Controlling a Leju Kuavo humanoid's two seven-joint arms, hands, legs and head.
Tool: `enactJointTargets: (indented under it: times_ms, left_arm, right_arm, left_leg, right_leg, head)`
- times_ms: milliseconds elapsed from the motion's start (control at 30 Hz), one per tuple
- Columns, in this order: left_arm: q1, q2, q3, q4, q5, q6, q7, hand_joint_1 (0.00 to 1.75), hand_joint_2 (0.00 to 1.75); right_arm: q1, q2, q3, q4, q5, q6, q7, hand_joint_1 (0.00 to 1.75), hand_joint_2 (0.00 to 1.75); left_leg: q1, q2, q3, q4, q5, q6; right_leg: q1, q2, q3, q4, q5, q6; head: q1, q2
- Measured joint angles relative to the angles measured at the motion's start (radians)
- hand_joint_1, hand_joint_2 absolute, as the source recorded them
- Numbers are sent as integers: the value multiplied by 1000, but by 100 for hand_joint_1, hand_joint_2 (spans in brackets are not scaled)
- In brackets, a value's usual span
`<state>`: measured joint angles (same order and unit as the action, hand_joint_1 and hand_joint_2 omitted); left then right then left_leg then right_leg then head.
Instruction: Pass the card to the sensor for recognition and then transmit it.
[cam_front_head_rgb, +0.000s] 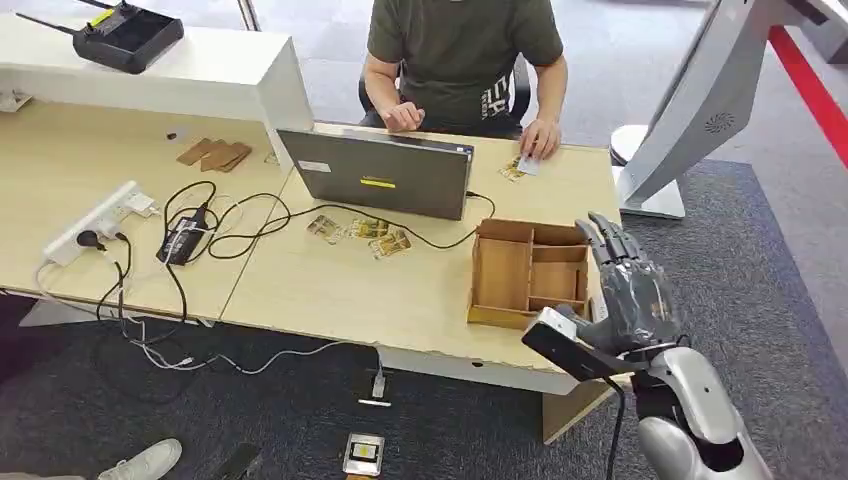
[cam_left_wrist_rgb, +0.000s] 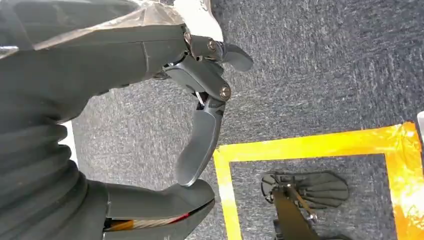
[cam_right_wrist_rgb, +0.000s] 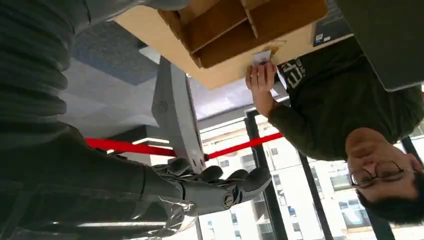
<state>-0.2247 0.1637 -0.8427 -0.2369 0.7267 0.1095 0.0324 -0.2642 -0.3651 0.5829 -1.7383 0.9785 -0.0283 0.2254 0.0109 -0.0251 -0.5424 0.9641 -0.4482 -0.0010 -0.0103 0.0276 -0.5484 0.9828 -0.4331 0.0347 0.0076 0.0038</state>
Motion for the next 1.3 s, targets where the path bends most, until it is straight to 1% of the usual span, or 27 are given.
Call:
enactJointTargets:
  times_ms: [133, 200, 300, 367, 500, 633, 800, 1100, 1300]
  left_arm:
    - [3, 0, 7, 0, 4, 6, 10, 0, 175]
    - [4, -1, 11, 0, 3, 6, 13, 0, 175]
    - [4, -3, 16, 0, -1, 6, 19, 0, 175]
    - [4, -4, 18, 0, -4, 6, 21, 0, 175]
    - [4, -6, 19, 0, -12, 4, 30, 0, 175]
    - [3, -8, 19, 0, -16, 3, 33, 0, 175]
    - [3, -8, 19, 0, -24, -2, 35, 0, 175]
    - [4, -8, 19, 0, -32, -5, 36, 0, 175]
    - [5, -7, 20, 0, -32, -6, 37, 0, 175]
  right_arm:
    - [-1, 20, 11, 106, 4, -70, -37, 0, 175]
    - [-9, 35, 18, 165, -16, -96, -60, 0, 175]
    - [-30, 60, 29, 278, -46, -154, -85, 0, 175]
    - [-44, 73, 38, 346, -62, -201, -94, 0, 175]
    - [-62, 91, 49, 454, -68, -253, -97, 0, 175]
    - [-67, 99, 57, 499, -60, -271, -95, 0, 175]
    - [-75, 105, 63, 569, -24, -291, -78, 0, 175]
    - [-79, 108, 64, 618, 23, -302, -58, 0, 175]
    - [-88, 127, 72, 631, 80, -302, -49, 0, 175]
  left_leg:
    - [0, 0, 0, 0, 0, 0]
    - [0, 0, 0, 0, 0, 0]
    - [0, 0, 0, 0, 0, 0]
    - [0, 0, 0, 0, 0, 0]
    - [0, 0, 0, 0, 0, 0]
    - [0, 0, 0, 0, 0, 0]
    - [0, 0, 0, 0, 0, 0]
    - [0, 0, 0, 0, 0, 0]
    - [0, 0, 0, 0, 0, 0]
  right_leg:
    - [0, 0, 0, 0, 0, 0]
    - [0, 0, 0, 0, 0, 0]
    - [0, 0, 0, 0, 0, 0]
    - [0, 0, 0, 0, 0, 0]
    - [0, 0, 0, 0, 0, 0]
    - [0, 0, 0, 0, 0, 0]
    - [0, 0, 0, 0, 0, 0]
    - [0, 0, 0, 0, 0, 0]
    - [0, 0, 0, 0, 0, 0]
  head:
    - [0, 0]
    - [0, 0]
    - [0, 0]
    - [0, 0]
    - [0, 0]
    - [0, 0]
    - [0, 0]
    - [0, 0]
    - [0, 0]
